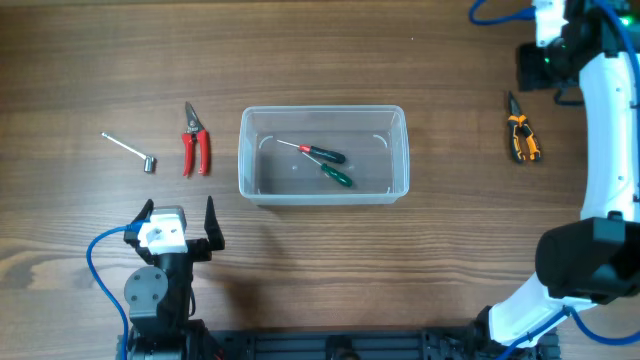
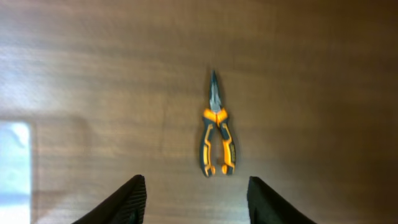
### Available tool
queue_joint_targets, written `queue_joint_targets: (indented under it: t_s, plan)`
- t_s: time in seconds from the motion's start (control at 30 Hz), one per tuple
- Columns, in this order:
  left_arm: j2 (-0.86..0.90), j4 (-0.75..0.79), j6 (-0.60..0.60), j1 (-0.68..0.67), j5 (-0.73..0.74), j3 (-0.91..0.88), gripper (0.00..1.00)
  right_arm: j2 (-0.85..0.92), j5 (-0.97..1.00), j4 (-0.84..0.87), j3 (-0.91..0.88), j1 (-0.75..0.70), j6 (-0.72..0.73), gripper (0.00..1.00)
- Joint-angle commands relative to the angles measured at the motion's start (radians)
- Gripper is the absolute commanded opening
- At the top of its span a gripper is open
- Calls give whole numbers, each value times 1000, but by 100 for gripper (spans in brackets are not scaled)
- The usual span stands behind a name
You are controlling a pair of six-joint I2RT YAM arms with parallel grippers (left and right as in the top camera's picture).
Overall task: Pack container
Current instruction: 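Move the right gripper over the orange-black pliers and lower it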
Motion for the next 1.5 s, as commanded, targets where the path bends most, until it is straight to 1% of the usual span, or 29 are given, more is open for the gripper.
queue_joint_targets:
  t_s: [0.0,0.23,0.37,0.57,1.2,1.47]
  plan:
    - [-9,3,23,6,12,-3,100,26,-29,16,-126,-34,-19,53]
    - [-9,3,22,6,12,-3,100,84,-16,168,-374,-51,-64,53]
    - [-9,3,23,6,12,-3,100,111,-16,241,-446,-54,-66,53]
    - [-9,3,23,6,12,-3,100,146,-16,276,-451,-71,-70,53]
    - [-9,3,23,6,12,-3,100,148,-35,354,-451,-95,-112,52]
    - [-9,3,23,6,12,-3,100,223,-55,343,-451,-106,-102,52]
